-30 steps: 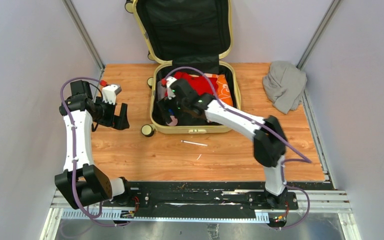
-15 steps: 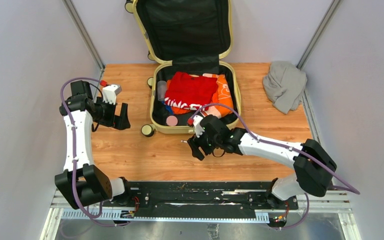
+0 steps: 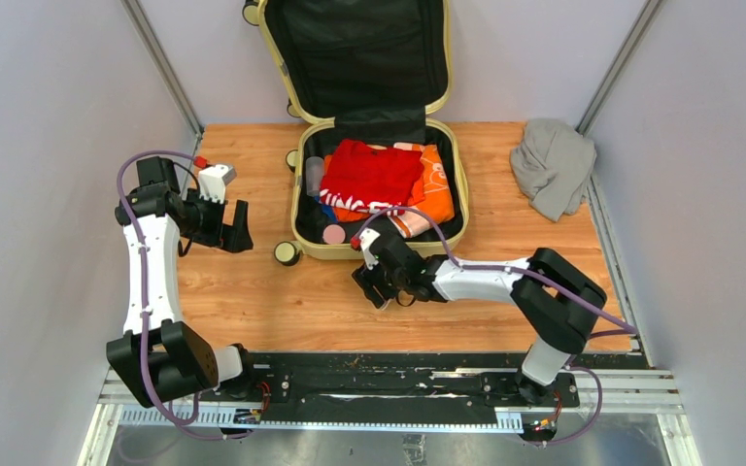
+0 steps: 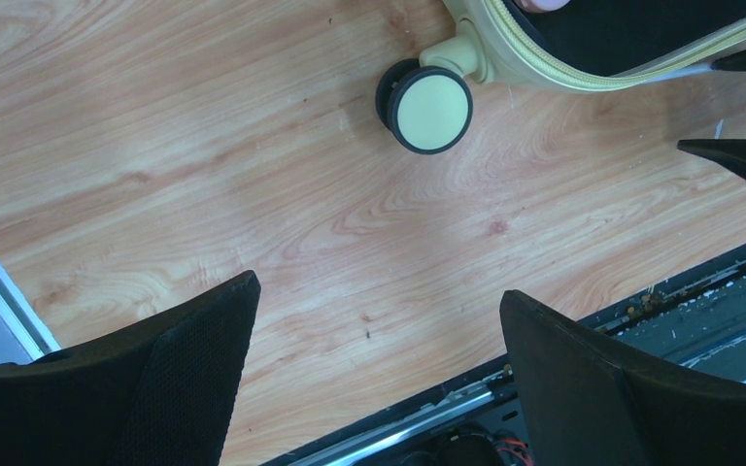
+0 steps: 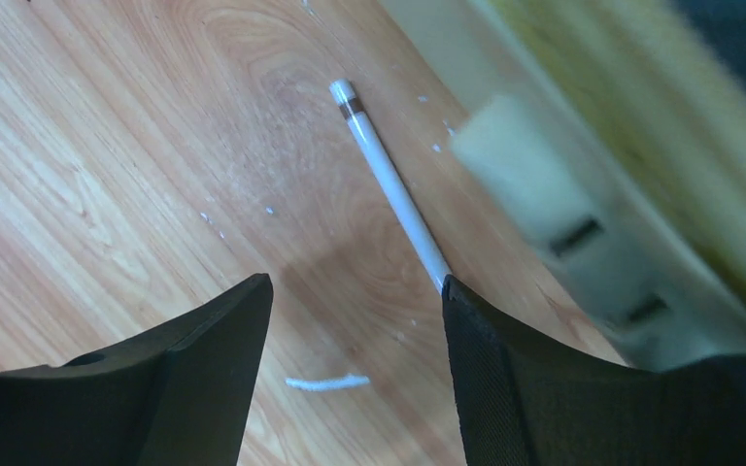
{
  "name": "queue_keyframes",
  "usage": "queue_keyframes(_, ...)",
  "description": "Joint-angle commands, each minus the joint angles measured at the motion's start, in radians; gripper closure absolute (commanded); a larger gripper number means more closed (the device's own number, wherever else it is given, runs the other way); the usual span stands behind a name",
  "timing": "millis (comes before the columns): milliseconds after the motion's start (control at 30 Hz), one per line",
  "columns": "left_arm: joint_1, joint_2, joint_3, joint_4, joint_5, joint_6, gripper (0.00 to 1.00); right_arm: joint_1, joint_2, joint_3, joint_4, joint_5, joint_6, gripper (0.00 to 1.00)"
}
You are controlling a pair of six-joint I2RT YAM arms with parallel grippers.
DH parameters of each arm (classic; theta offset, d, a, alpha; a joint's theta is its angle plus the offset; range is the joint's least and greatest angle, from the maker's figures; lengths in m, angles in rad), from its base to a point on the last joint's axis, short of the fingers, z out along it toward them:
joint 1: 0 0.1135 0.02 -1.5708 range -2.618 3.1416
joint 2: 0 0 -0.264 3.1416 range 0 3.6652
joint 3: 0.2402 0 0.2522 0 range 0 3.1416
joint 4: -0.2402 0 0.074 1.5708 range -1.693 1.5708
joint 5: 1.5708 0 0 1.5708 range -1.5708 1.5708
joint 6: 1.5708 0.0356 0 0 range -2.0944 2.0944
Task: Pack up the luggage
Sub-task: Move the luggage to the center of the board.
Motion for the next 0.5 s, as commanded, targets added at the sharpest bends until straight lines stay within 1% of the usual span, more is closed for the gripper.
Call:
queue_keyframes(0, 0.007, -0.017, 0.036, -0.027, -0.011, 0.006, 0.00, 0.009, 0.069, 0.025, 0.126, 0.079, -0.017, 0.33)
queue_keyframes(133, 0.006, -0.017, 0.044, -0.030, -0.015, 0.008, 0.00, 0.011, 0.093, 0.008, 0.144, 0.056, 0.017, 0.39)
queue_keyframes(267, 0.007, -0.008, 0.047, -0.030, -0.005, -0.001, 0.00, 0.030, 0.070, -0.052, 0.150, 0.053, 0.042, 0.47)
queue_keyframes(433, 0.007, 0.000, 0.042, -0.030, 0.007, -0.003, 0.00, 0.077, -0.058, -0.141, 0.175, 0.134, 0.040, 0.48)
queue_keyframes(467, 0.007, 0.001, 0.041, -0.030, 0.008, -0.003, 0.00, 0.078, -0.085, -0.153, 0.183, 0.171, 0.041, 0.46)
